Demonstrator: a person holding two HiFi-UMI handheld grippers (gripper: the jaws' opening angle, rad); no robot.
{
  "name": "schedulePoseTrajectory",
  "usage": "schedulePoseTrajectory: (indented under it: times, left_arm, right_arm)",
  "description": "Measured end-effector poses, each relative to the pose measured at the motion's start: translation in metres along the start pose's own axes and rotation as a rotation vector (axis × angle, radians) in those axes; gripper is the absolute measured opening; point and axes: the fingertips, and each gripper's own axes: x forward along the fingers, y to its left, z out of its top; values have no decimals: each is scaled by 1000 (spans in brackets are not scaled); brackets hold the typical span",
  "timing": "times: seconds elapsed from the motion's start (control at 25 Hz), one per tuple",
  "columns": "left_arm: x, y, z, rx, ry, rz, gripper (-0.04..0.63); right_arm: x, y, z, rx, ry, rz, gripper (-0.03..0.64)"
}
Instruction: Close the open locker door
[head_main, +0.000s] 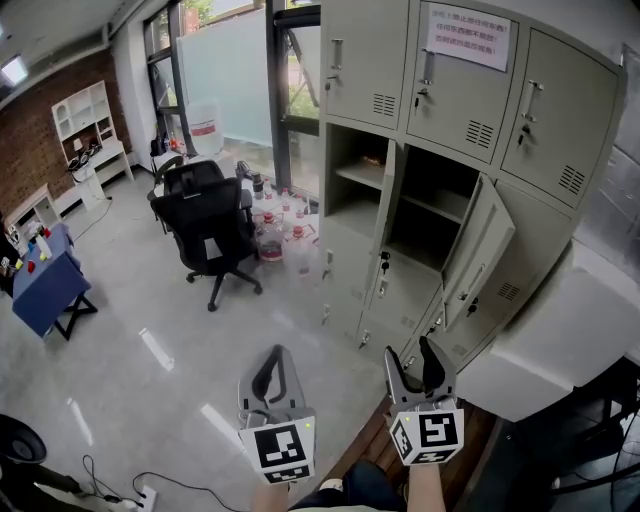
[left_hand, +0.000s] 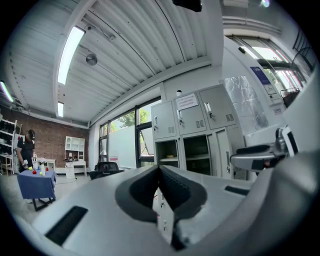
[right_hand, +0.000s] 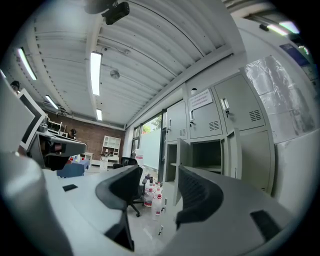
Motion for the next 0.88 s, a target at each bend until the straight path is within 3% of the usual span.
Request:
schedulePoseTrajectory:
  times: [0.32, 0.48, 0.88]
  left_arm:
    - [32, 2, -8, -2, 26, 5, 2]
    - [54, 3, -10, -33, 34, 36, 2]
    - [132, 3, -6, -7, 38, 109, 2]
  right_arm:
    - [34, -13, -12, 43, 15, -9, 236]
    - [60, -22, -12, 57, 4, 17, 236]
    - [147, -61, -9, 49, -30, 72, 236]
